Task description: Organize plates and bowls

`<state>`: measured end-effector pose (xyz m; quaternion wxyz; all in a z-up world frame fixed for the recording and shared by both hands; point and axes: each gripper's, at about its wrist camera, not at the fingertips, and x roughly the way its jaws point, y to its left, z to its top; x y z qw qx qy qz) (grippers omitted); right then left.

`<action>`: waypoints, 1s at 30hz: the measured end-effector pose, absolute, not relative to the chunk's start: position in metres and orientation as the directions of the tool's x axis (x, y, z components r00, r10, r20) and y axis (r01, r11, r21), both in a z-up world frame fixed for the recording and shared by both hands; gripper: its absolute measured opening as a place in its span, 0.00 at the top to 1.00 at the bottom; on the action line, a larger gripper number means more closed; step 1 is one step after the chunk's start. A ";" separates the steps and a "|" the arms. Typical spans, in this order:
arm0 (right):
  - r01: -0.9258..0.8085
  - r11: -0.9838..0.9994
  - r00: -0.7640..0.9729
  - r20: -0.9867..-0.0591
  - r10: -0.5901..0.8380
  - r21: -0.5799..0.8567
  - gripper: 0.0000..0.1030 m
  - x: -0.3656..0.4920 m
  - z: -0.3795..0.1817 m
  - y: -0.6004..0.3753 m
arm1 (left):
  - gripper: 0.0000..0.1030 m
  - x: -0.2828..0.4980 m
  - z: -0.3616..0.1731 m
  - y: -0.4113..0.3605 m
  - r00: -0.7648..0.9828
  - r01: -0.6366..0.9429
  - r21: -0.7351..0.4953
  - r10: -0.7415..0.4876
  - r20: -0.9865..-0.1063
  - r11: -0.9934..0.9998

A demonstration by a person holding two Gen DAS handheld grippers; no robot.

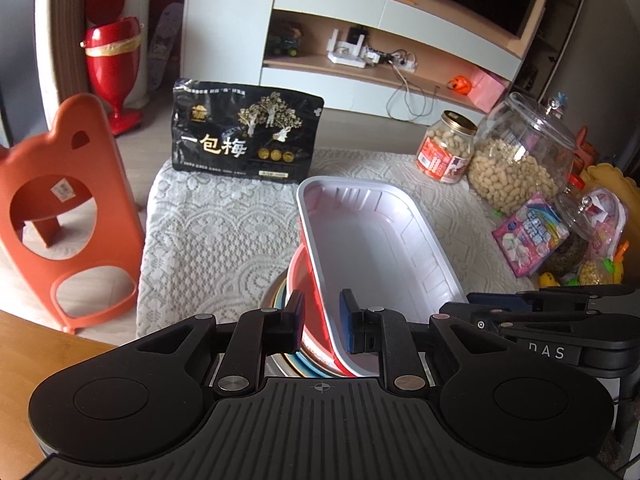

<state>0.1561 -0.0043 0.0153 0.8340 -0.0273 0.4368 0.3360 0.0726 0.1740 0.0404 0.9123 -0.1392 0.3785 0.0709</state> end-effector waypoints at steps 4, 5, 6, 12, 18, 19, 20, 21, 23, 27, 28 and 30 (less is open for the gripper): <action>-0.611 0.752 0.400 -0.724 0.562 0.247 0.70 0.149 0.019 -0.009 | 0.80 0.057 0.051 0.167 0.755 -0.244 -0.222 0.041 -0.655 0.944; -0.614 0.749 0.406 -0.714 0.570 0.250 0.70 0.148 0.021 -0.011 | 0.80 0.051 0.055 0.164 0.771 -0.246 -0.237 0.042 -0.635 0.940; -0.616 0.746 0.411 -0.704 0.579 0.254 0.70 0.146 0.023 -0.013 | 0.80 0.044 0.058 0.161 0.787 -0.249 -0.247 0.047 -0.615 0.936; -0.635 0.733 0.509 -0.582 0.634 0.243 0.57 0.117 0.041 -0.050 | 0.80 -0.008 0.064 0.115 0.851 -0.287 -0.191 0.158 -0.501 0.939; -0.651 0.736 0.600 -0.469 0.648 0.184 0.43 0.055 0.026 -0.091 | 0.81 -0.064 0.014 0.053 0.875 -0.310 -0.178 0.207 -0.438 0.934; -0.651 0.736 0.597 -0.471 0.649 0.188 0.42 0.045 0.020 -0.097 | 0.81 -0.071 0.006 0.041 0.878 -0.291 -0.185 0.185 -0.442 0.939; -0.650 0.734 0.590 -0.478 0.651 0.196 0.42 0.035 0.015 -0.102 | 0.81 -0.076 0.001 0.032 0.879 -0.269 -0.185 0.162 -0.447 0.945; -0.651 0.731 0.580 -0.487 0.653 0.205 0.41 0.026 0.009 -0.106 | 0.82 -0.080 -0.003 0.024 0.878 -0.256 -0.184 0.148 -0.455 0.949; -0.640 0.735 0.569 -0.506 0.648 0.223 0.41 0.013 -0.002 -0.113 | 0.82 -0.084 -0.010 0.016 0.868 -0.266 -0.185 0.152 -0.473 0.946; -0.627 0.756 0.555 -0.574 0.602 0.187 0.40 0.000 -0.021 -0.119 | 0.84 -0.083 -0.018 0.016 0.822 -0.334 -0.182 0.191 -0.537 0.925; -0.617 0.766 0.555 -0.591 0.585 0.179 0.40 0.001 -0.024 -0.120 | 0.84 -0.085 -0.019 0.015 0.820 -0.337 -0.179 0.195 -0.539 0.924; -0.601 0.778 0.554 -0.607 0.571 0.183 0.40 0.003 -0.027 -0.124 | 0.84 -0.087 -0.019 0.012 0.816 -0.346 -0.159 0.213 -0.537 0.925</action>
